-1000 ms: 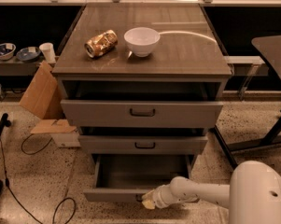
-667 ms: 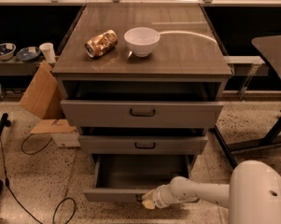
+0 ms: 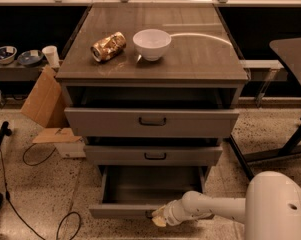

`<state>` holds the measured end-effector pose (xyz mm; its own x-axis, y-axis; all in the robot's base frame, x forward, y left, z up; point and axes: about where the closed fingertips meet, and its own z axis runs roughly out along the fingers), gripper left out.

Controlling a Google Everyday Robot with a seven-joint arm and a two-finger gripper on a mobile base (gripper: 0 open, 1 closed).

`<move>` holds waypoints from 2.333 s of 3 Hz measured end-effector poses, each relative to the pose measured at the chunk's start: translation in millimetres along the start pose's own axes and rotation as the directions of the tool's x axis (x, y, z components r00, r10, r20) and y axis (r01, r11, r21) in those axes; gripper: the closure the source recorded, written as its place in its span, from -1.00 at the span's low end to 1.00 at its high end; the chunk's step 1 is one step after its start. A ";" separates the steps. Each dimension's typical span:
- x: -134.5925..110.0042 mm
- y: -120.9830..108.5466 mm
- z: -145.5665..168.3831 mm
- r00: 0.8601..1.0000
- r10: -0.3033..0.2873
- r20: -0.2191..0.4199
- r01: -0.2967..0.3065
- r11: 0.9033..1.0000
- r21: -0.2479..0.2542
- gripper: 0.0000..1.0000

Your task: Open bottom drawer

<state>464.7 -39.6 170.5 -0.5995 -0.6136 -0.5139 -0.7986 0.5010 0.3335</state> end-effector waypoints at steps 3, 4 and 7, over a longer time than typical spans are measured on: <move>7.7 9.7 -0.2 1.000 -0.005 -0.017 0.005 1.000 0.000 0.82; 9.8 12.6 1.8 1.000 -0.006 -0.020 0.006 1.000 0.000 0.70; 14.2 22.3 0.2 0.999 -0.021 -0.024 0.021 1.000 0.007 0.70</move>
Offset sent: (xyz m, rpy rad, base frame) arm -0.2166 -0.0981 -0.1853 -0.1090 0.2195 0.1119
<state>438.4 -37.1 170.5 -0.5835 -0.6386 -0.5017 -0.8109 0.4920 0.3169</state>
